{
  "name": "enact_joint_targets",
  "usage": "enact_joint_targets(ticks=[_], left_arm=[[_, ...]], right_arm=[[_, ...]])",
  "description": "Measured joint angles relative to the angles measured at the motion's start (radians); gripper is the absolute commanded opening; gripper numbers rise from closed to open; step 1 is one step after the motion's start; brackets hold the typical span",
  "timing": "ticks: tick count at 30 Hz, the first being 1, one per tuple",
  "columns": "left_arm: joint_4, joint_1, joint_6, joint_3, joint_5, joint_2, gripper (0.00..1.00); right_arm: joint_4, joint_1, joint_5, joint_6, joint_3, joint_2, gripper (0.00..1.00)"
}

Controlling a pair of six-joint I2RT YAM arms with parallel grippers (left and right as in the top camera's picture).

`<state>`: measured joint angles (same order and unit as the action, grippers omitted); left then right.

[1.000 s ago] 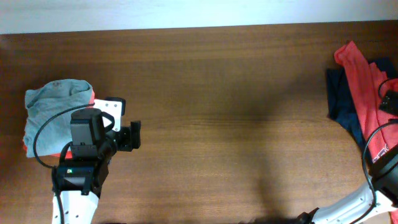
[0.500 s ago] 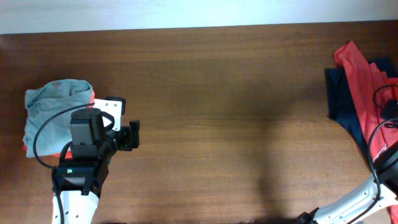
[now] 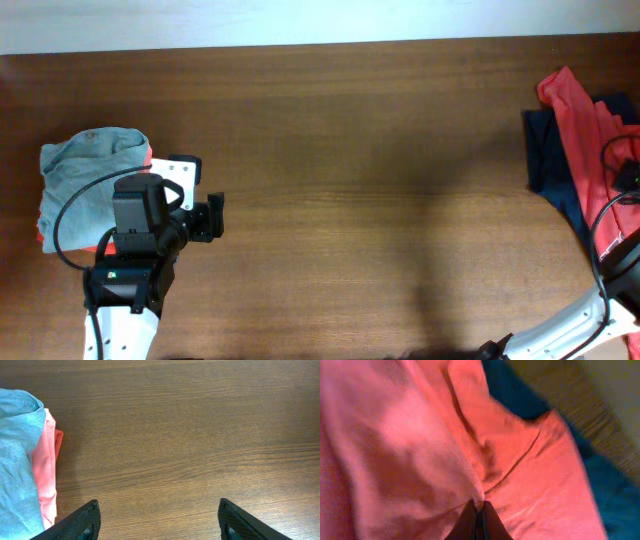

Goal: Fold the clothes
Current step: 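Reach the right gripper to the orange t-shirt and grasp it, then drag the orange t-shirt leftward to the table center with the right gripper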

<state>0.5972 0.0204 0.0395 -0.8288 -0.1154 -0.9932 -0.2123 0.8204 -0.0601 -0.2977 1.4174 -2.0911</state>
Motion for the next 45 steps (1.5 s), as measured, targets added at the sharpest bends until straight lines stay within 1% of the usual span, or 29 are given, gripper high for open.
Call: enact_joint_targets(ticks=[5,9,12,13,14,19,21,24,28,32,33,35,36,37,38,39,40,43,45], left_arm=[[-0.003,0.0,0.0,0.0,0.0,0.0,0.75],[-0.014,0.0,0.0,0.0,0.0,0.0,0.75],[-0.02,0.0,0.0,0.0,0.0,0.0,0.75],[-0.021,0.0,0.0,0.0,0.0,0.0,0.75],[-0.022,0.0,0.0,0.0,0.0,0.0,0.75],[-0.022,0.0,0.0,0.0,0.0,0.0,0.75],[-0.021,0.0,0.0,0.0,0.0,0.0,0.75],[-0.021,0.0,0.0,0.0,0.0,0.0,0.75],[-0.019,0.0,0.0,0.0,0.0,0.0,0.75],[-0.011,0.0,0.0,-0.001,-0.003,0.0,0.75],[-0.01,0.0,0.0,-0.001,-0.01,0.0,0.75],[-0.01,0.0,0.0,-0.001,-0.024,0.0,0.76],[-0.01,0.0,0.0,-0.002,-0.033,0.0,0.76],[-0.01,0.0,0.0,-0.002,-0.042,0.0,0.82],[-0.01,0.0,0.0,-0.002,-0.049,0.0,0.87],[-0.01,0.0,-0.003,-0.002,-0.055,0.0,0.94],[-0.01,0.0,-0.003,-0.002,-0.059,0.0,0.99],[-0.01,0.0,-0.004,-0.002,-0.072,0.0,0.99],[-0.018,0.0,-0.003,-0.002,-0.095,0.0,0.99]], right_arm=[[-0.055,-0.065,-0.05,0.012,0.0,0.195,0.04],[-0.141,-0.192,-0.072,0.014,0.002,0.359,0.04],[-0.208,-0.346,-0.084,0.016,0.003,0.432,0.04],[-0.215,-0.37,-0.083,0.016,0.003,0.437,0.04],[-0.247,-0.461,-0.091,0.018,0.003,0.451,0.04],[-0.304,-0.763,-0.093,0.061,0.003,0.445,0.04],[-0.287,-0.894,-0.091,0.077,0.003,0.433,0.04],[-0.24,-1.033,-0.065,0.097,0.003,0.41,0.05],[-0.121,-1.222,0.016,0.135,0.002,0.345,0.05],[0.027,-1.321,0.087,0.185,0.002,0.278,0.06],[0.069,-1.342,0.105,0.206,0.001,0.262,0.14],[0.14,-1.365,0.125,0.245,0.0,0.241,0.54],[0.165,-1.369,0.129,0.272,0.0,0.236,0.63],[0.189,-1.371,0.135,0.296,0.0,0.233,0.68],[0.2,-1.371,0.14,0.312,0.0,0.233,0.8],[0.2,-1.369,0.144,0.319,0.002,0.233,1.0],[0.189,-1.366,0.147,0.323,0.006,0.233,0.99],[0.088,-1.344,0.15,0.331,0.019,0.238,0.99],[-0.014,-1.315,0.15,0.327,0.029,0.256,0.99]])
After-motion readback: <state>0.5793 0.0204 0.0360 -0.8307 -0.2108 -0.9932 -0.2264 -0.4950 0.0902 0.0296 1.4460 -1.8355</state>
